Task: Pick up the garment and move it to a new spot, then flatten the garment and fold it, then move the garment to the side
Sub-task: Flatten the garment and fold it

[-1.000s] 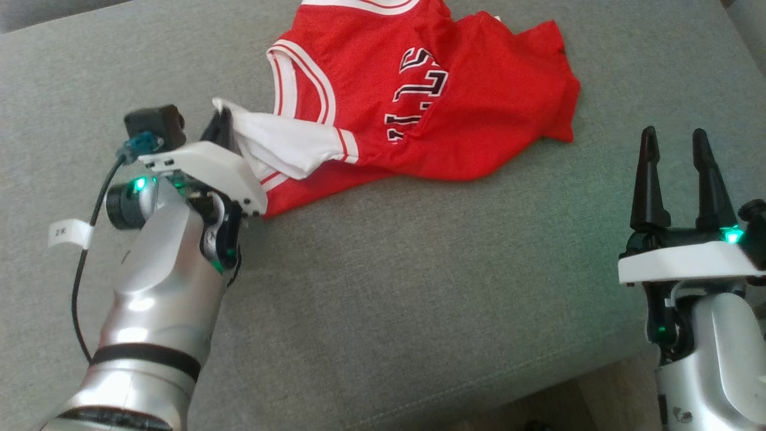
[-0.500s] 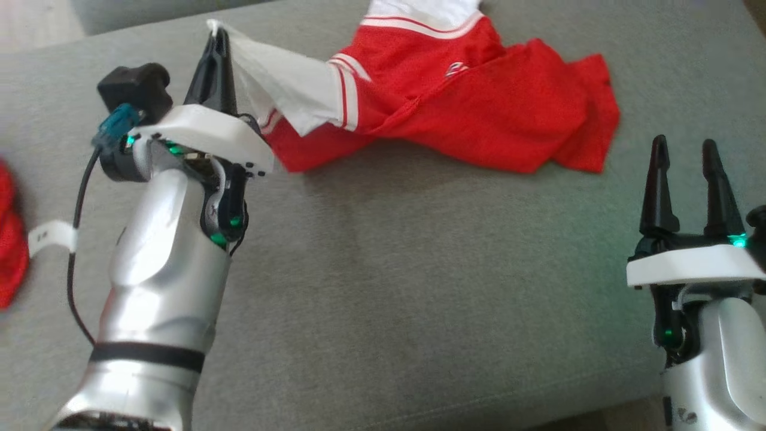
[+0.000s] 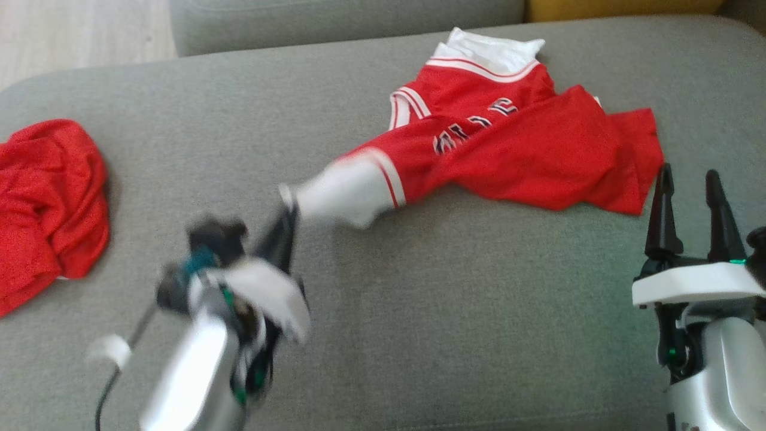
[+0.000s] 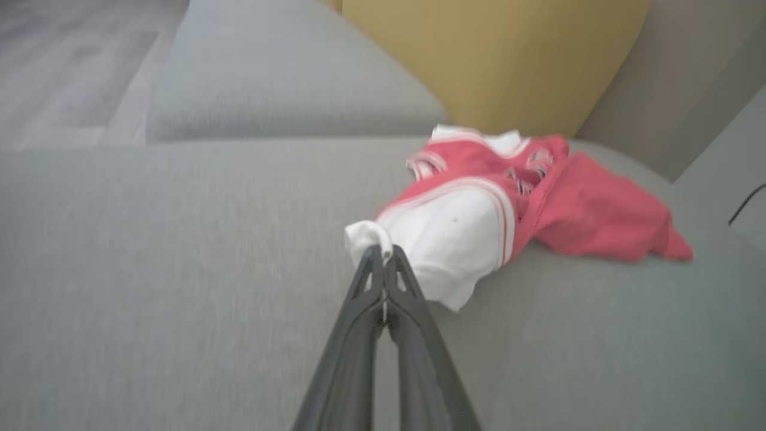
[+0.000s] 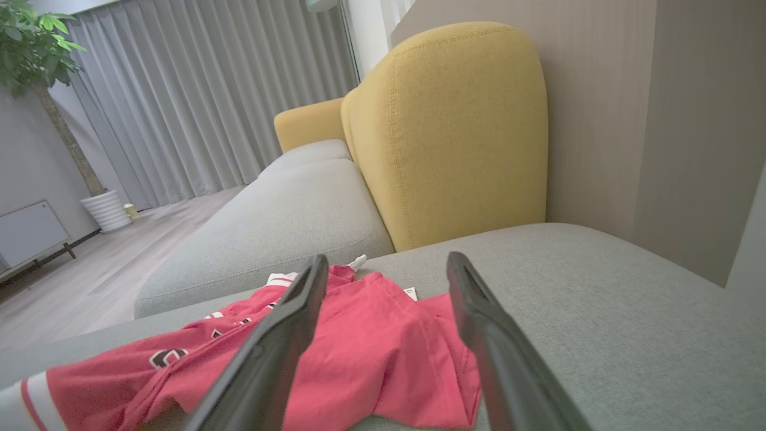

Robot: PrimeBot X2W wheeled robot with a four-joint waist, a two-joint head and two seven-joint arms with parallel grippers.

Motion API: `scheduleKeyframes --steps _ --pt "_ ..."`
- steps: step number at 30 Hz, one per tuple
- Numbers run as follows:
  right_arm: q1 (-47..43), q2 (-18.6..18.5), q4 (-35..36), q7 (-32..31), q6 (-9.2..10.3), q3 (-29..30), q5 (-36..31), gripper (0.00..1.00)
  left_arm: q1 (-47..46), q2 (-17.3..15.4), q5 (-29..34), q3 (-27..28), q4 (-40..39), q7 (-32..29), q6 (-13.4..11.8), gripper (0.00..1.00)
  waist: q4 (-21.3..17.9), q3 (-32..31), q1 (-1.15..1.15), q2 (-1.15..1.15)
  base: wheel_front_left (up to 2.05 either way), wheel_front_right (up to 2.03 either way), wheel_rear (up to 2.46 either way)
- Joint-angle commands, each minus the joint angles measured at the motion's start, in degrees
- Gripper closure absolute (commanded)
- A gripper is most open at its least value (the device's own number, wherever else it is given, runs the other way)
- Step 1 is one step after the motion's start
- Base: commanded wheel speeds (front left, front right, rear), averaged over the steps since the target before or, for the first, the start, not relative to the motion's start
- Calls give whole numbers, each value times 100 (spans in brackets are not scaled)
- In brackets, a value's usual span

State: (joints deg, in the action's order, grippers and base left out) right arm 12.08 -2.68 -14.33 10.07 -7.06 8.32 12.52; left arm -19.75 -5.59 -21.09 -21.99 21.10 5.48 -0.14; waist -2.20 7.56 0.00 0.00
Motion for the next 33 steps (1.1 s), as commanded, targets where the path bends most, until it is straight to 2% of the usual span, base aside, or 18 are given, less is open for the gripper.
scheduleKeyframes --steps 1,7,12,13,15,20,24,29,33 --pt "44 -21 125 9 -43 -88 -22 0 119 -181 38 51 -339 -189 47 100 94 -99 0 0 0 0 0" --pt "27 -20 -46 9 -43 -33 -29 0 991 -489 138 -354 -592 -917 58 100 152 -243 0 0 0 0 0" --pt "43 -20 -123 -7 -43 -83 -42 0 1168 -563 290 -412 -579 -923 -154 100 128 -305 0 0 0 0 0" --pt "44 -20 -128 -12 -43 -82 -50 0 1160 -553 320 -394 -575 -845 -216 0 119 -314 0 0 0 0 0" --pt "37 -20 -113 -29 -43 -54 -80 0 1123 -462 311 -260 -553 -581 -417 0 94 -326 0 0 0 0 0" --pt "13 -20 28 -66 -43 46 -145 0 1006 -213 107 46 -632 78 -603 0 103 -259 0 0 0 0 0" --pt "45 -20 198 -138 -43 125 -274 0 868 -38 -50 222 -695 620 -647 0 171 -147 0 0 0 0 0" --pt "190 -38 383 -306 -43 107 -500 0 722 77 -98 295 -754 858 -652 0 279 26 0 0 0 0 0" --pt "522 -267 439 -561 -43 -40 -602 0 577 153 -110 317 -811 931 -596 0 435 249 0 0 0 0 0"
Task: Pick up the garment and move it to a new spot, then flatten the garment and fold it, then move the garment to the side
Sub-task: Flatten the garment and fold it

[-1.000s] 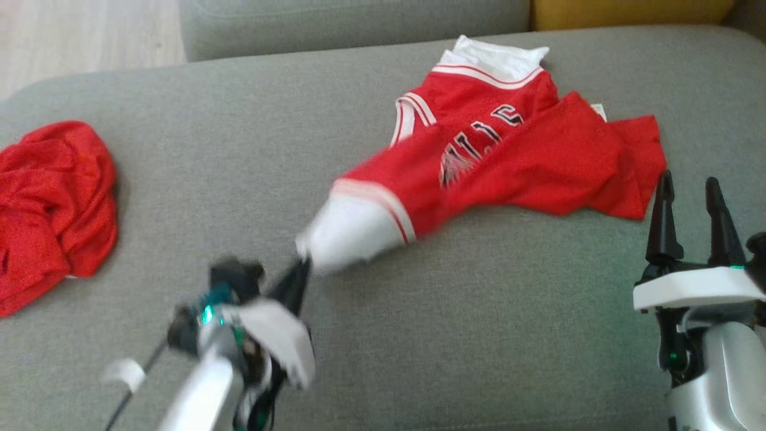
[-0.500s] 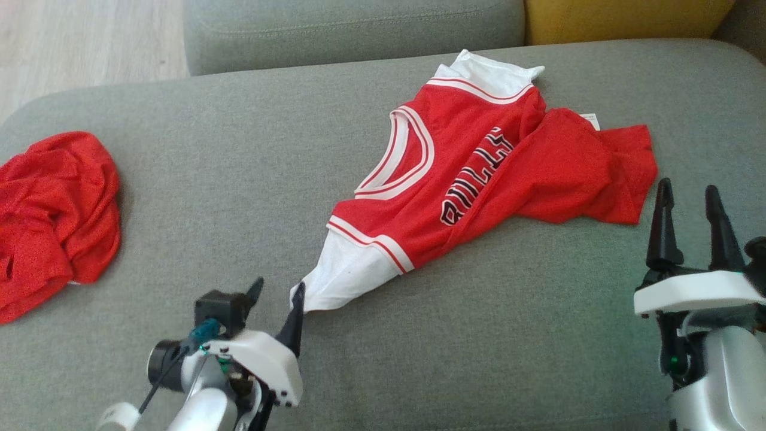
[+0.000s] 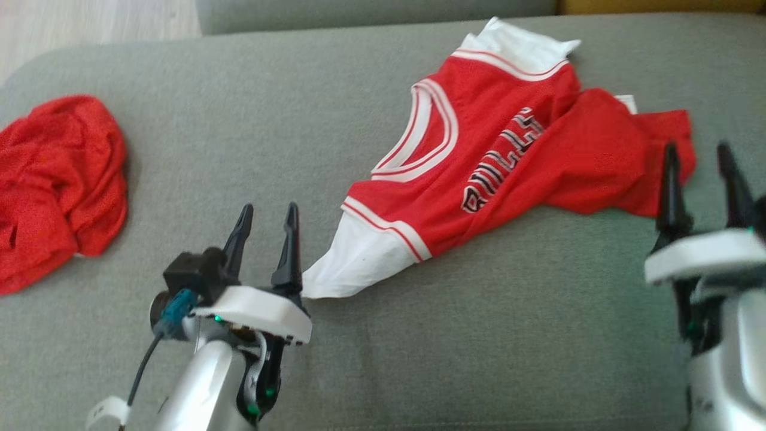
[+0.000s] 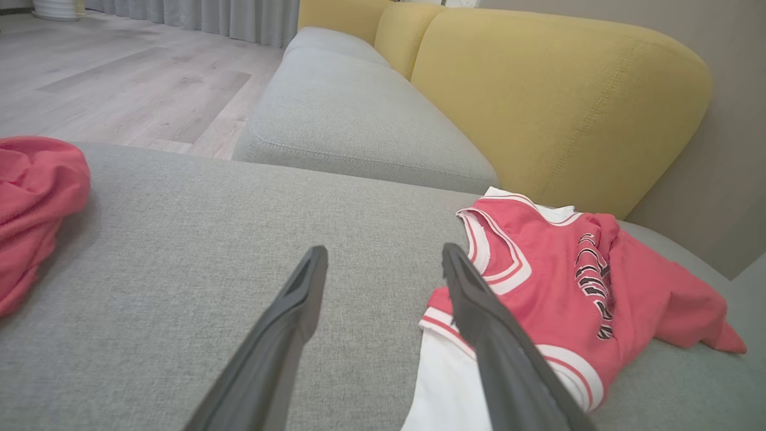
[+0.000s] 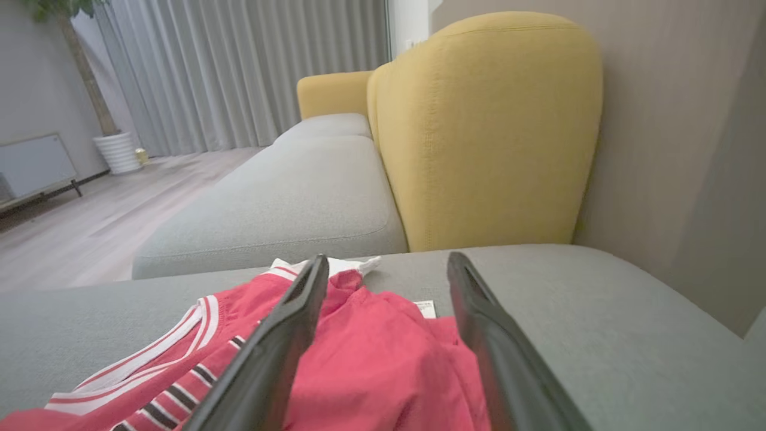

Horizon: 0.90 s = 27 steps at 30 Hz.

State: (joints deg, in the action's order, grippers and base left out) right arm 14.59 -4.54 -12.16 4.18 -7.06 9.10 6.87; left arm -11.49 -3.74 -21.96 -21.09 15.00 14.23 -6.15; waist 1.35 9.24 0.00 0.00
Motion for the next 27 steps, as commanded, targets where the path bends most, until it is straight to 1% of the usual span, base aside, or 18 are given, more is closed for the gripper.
scheduleKeyframes --steps 1,5,11,14,18,20,27 --pt "379 -170 190 -57 -43 -159 -41 0 -278 -19 -22 220 -189 62 28 0 123 140 0 0 0 0 0" --pt "881 -535 -156 -547 -43 -372 54 0 -393 22 -4 210 -141 73 97 0 279 352 0 0 0 0 0" --pt "1671 -1067 -1025 -1426 -43 -572 334 0 -565 67 12 148 -148 75 184 0 536 697 0 0 0 0 0" --pt "1952 -1375 -1429 -1767 -43 -837 419 0 -675 78 1 93 -145 75 210 0 664 869 0 0 0 0 0" --pt "2256 -1646 -1857 -1976 -43 -1020 557 0 -781 83 -66 17 -152 76 217 0 787 1063 0 0 0 0 0" --pt "2376 -1766 -2029 -1984 -43 -1106 584 0 -814 84 -97 -19 -154 76 205 0 834 1137 0 0 0 0 0" --pt "2644 -1898 -2508 -1939 -43 -1361 796 0 -851 85 -133 -45 -157 76 164 0 867 1221 0 0 0 0 0"
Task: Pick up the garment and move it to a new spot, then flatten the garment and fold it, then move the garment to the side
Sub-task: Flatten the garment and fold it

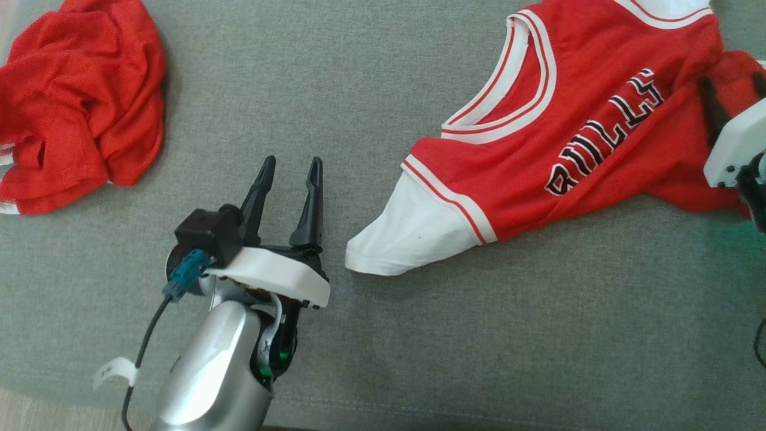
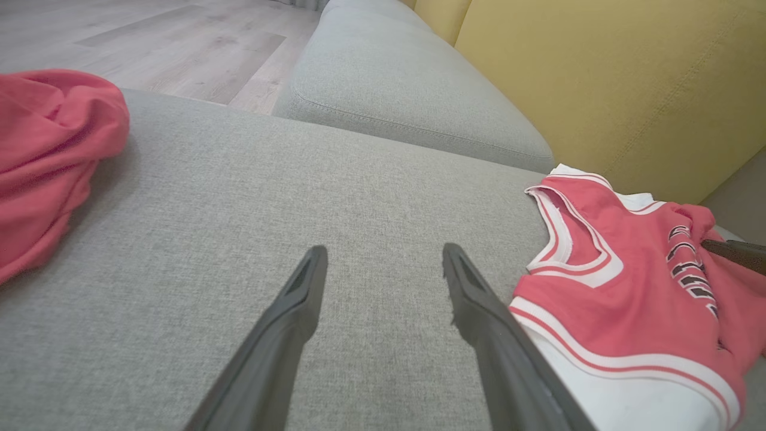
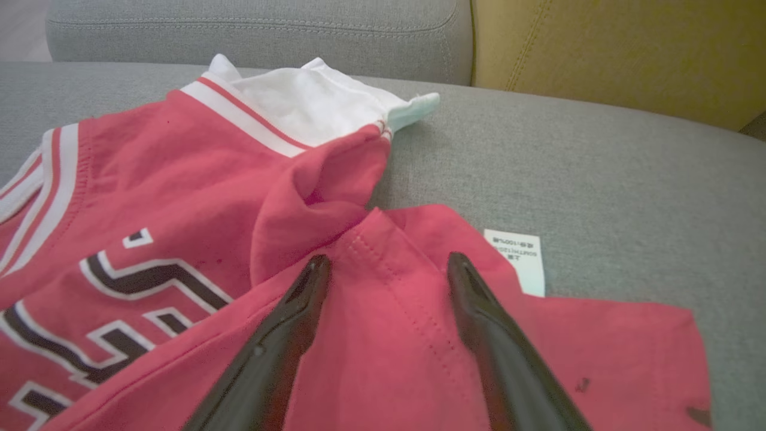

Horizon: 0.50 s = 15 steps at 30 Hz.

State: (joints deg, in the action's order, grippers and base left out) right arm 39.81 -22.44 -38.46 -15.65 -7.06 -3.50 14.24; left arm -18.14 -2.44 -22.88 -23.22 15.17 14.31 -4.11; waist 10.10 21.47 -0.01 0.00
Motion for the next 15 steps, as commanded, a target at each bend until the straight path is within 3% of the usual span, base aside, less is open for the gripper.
scheduleKeyframes --steps 1,2,3,15 --pt "144 -106 71 58 -43 -132 97 21 -189 -44 -43 167 -168 68 -47 0 -16 -4 1 0 0 0 0" --pt "163 -97 22 64 -43 -165 139 70 -193 -44 -48 165 -163 68 -55 0 -27 -10 1 0 0 0 0" --pt "180 -90 -17 70 -43 -208 176 100 -197 -44 -54 163 -158 68 -62 0 -40 -15 1 0 0 0 0" --pt "226 -60 -164 445 -43 -530 471 100 -197 -44 -67 193 -123 69 -89 0 -303 -168 1 0 0 0 0"
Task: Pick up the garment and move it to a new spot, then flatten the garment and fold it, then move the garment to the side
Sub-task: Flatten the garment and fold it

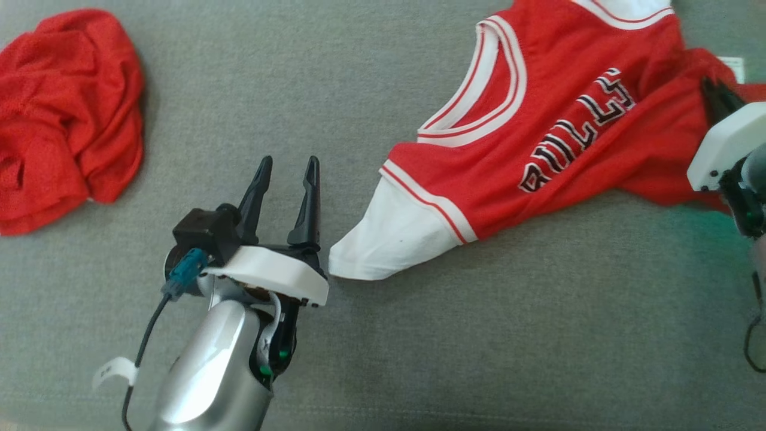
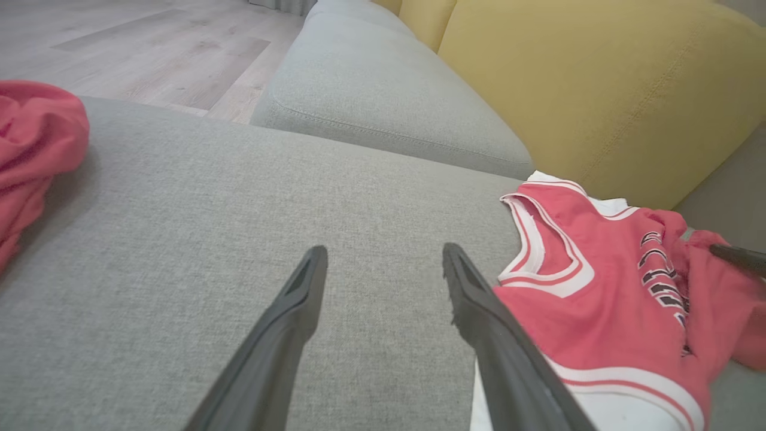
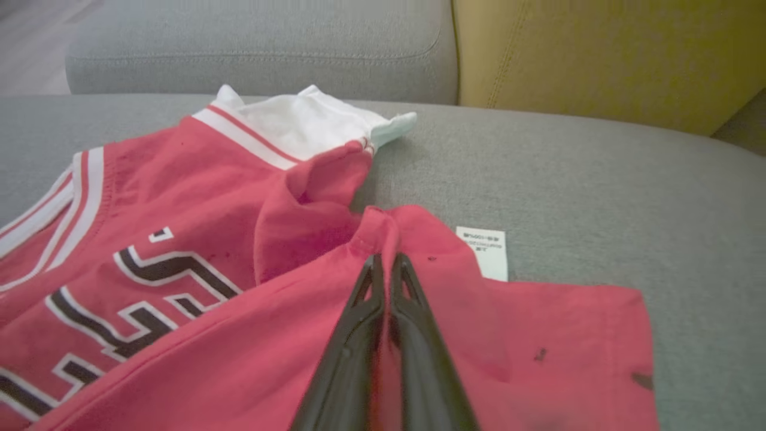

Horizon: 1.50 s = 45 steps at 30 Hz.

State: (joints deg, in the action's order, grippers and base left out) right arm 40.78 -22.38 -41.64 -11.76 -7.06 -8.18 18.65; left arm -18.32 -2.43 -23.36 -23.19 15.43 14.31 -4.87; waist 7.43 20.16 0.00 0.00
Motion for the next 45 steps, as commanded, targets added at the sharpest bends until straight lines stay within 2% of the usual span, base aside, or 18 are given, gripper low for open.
scheduleKeyframes --steps 1,9,16,23,24,27,28,29,30,32,37,41,45 --pt "102 -58 177 114 -43 -83 28 100 -168 -45 -17 199 -142 69 -12 0 -70 -71 0 0 0 0 0" --pt "-395 143 766 547 -43 -180 225 100 -4 -45 -6 371 -82 69 4 0 -510 -507 0 0 0 0 0" --pt "-1220 289 1777 664 -43 170 317 100 164 -45 42 523 -33 69 47 0 -1006 -843 0 0 0 0 0" --pt "-2606 693 3022 198 -43 669 346 100 407 -45 62 695 43 69 93 0 -1502 -1193 0 0 0 0 0" --pt "-2606 693 3022 198 -43 669 346 100 407 -45 62 695 43 69 93 0 -1502 -1193 0 0 0 0 0" --pt "-3404 976 3601 -146 -43 952 254 100 496 -45 58 737 56 69 106 0 -1691 -1299 0 0 0 0 0" --pt "-3573 1070 3711 -223 -43 1041 252 96 506 -45 55 736 60 69 108 0 -1723 -1314 0 0 0 0 0" --pt "-3729 1173 3796 -306 -43 1141 250 15 513 -45 50 739 60 69 108 0 -1753 -1328 0 0 0 0 0" --pt "-3867 1277 3852 -416 -43 1232 260 0 520 -45 46 740 62 69 110 0 -1775 -1337 0 0 0 0 0" --pt "-4178 1508 4045 -592 -43 1517 131 0 523 -45 39 725 70 69 115 0 -1805 -1349 0 0 0 0 0" --pt "-4385 1775 4251 -539 -43 1898 -94 0 555 -45 31 693 88 69 132 0 -1807 -1360 0 0 0 0 0" --pt "-4377 1863 4311 -285 -43 1892 -97 0 574 -45 47 682 123 69 159 0 -1788 -1372 0 0 0 0 0" --pt "-4341 1915 4345 265 -43 1605 81 0 597 -45 77 694 191 69 189 0 -1716 -1394 0 0 0 0 0"
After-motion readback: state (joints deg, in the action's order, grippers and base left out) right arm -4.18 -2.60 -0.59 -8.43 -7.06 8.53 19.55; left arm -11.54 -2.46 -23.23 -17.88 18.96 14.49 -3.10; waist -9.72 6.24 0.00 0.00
